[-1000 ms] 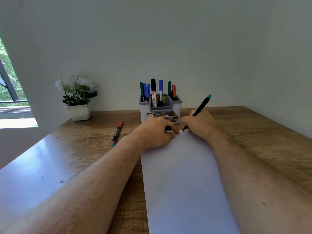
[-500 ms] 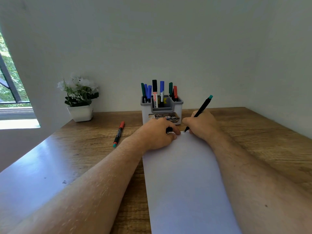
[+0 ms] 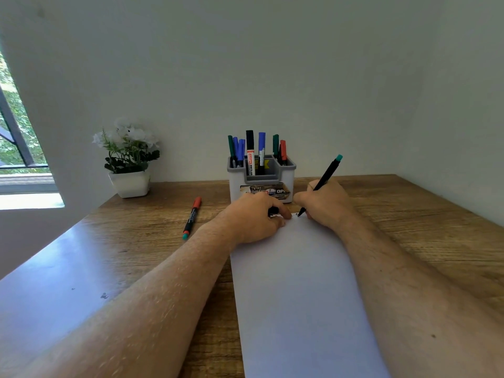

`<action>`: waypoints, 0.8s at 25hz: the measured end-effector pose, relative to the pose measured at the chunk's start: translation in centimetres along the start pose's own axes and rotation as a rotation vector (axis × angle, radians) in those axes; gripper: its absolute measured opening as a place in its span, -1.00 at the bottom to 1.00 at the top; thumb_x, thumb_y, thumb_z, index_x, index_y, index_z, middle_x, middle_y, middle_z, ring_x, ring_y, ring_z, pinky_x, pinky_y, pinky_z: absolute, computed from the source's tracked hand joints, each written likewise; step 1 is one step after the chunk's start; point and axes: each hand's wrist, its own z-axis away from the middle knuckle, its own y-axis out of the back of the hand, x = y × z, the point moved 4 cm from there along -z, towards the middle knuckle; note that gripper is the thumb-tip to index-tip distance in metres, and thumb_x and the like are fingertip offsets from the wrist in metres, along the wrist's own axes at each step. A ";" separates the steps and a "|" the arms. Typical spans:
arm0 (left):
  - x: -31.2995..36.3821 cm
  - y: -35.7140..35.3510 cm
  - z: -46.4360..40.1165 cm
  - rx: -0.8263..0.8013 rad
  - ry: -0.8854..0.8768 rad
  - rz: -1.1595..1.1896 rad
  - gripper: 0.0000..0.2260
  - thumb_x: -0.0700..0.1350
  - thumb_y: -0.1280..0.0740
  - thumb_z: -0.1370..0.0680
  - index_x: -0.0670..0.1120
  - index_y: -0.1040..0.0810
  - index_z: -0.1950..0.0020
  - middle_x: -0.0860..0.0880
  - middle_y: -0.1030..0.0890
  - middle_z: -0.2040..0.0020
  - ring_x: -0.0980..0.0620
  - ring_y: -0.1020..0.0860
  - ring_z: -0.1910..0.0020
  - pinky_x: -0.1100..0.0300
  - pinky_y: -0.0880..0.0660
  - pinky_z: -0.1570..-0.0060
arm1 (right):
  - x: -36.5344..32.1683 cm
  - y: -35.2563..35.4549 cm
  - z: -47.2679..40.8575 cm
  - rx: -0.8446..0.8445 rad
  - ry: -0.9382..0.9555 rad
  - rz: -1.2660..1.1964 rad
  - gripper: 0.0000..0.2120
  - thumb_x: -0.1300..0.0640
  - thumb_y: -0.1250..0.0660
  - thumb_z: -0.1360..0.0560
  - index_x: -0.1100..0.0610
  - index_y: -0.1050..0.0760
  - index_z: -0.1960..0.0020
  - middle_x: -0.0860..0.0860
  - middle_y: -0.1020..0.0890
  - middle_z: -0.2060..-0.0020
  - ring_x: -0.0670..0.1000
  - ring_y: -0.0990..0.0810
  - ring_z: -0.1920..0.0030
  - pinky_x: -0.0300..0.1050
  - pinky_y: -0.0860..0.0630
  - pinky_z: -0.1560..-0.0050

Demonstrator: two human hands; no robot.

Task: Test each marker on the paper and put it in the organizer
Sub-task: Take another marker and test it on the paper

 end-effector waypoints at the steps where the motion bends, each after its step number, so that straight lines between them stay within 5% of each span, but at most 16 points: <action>1: 0.0 0.0 0.0 -0.002 0.000 -0.001 -0.76 -0.03 -0.29 -0.61 0.16 -0.58 -0.25 -0.01 -0.51 -0.36 -0.02 -0.48 -0.26 0.07 -0.40 -0.31 | 0.1 0.0 -0.1 0.028 -0.008 0.004 -0.83 0.15 -0.41 -0.34 0.17 -0.43 0.27 0.07 -0.52 0.33 0.00 -0.48 0.30 -0.18 -0.34 0.36; 9: 0.0 0.3 0.3 0.069 0.024 0.056 -0.74 -0.02 -0.32 -0.58 0.12 -0.48 -0.28 -0.02 -0.54 -0.26 0.02 -0.51 -0.13 0.16 -0.46 -0.16 | 0.3 0.4 -0.4 0.077 -0.034 -0.018 -0.83 0.11 -0.41 -0.32 0.13 -0.44 0.30 0.04 -0.55 0.35 -0.03 -0.50 0.34 -0.20 -0.33 0.40; 14: -0.6 1.9 0.8 0.264 0.049 0.581 -0.89 -0.19 -0.14 -0.62 -0.01 -0.24 -0.08 0.01 -0.41 0.15 0.09 -0.38 0.25 0.21 -0.33 0.30 | -1.6 -0.4 -0.1 -0.131 -0.035 -0.616 -0.88 0.22 -0.35 -0.46 0.10 -0.46 0.24 0.07 -0.59 0.43 -0.07 -0.42 0.56 -0.27 -0.29 0.57; 20: -0.4 3.1 1.2 0.434 -0.014 0.577 -0.96 -0.12 -0.10 -0.69 -0.03 -0.25 -0.05 0.05 -0.39 0.14 0.15 -0.39 0.22 0.26 -0.39 0.23 | -3.2 0.0 0.8 -0.237 -0.006 -0.915 -0.91 0.24 -0.35 -0.49 0.16 -0.49 0.18 0.06 -0.64 0.43 -0.08 -0.50 0.56 -0.30 -0.36 0.60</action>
